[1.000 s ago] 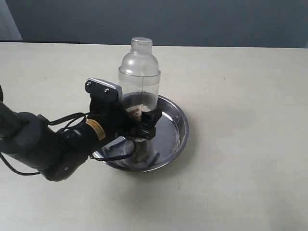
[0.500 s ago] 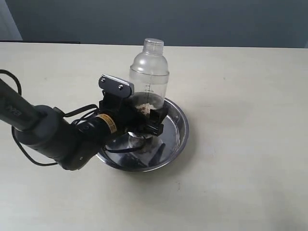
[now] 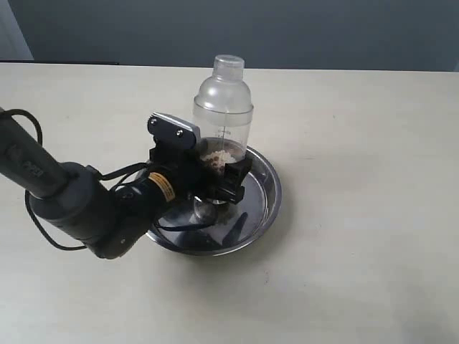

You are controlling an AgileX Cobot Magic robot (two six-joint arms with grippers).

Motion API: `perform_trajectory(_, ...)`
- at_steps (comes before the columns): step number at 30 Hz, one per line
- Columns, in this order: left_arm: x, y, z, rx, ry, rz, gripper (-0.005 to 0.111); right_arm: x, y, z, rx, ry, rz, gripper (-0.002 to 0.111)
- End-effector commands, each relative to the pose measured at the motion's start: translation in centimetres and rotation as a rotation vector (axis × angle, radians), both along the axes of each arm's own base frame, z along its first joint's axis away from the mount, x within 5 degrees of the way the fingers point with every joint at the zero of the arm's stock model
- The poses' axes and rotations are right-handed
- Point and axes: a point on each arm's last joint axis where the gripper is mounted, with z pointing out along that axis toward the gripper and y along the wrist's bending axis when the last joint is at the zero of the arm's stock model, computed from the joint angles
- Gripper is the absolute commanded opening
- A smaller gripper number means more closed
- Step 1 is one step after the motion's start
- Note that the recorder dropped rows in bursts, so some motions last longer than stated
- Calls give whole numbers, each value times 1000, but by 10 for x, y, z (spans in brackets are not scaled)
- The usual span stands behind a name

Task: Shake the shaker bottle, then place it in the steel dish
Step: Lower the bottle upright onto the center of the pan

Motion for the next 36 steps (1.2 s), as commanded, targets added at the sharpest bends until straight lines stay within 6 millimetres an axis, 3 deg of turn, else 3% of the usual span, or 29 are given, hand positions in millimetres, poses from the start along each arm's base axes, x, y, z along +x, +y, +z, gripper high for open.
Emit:
perform_trajectory(1, 2, 0, -8, -52, -26, 9, 0, 0, 0, 1, -3, -14, 1, -1)
perform_trajectory(24, 0, 3, -21, -11, 76, 44, 0, 0, 0, 1, -3, -14, 1, -1)
perform_trajectory(36, -3, -4, -17, -4, 28, -52, 0, 0, 0, 1, -3, -14, 1, -1)
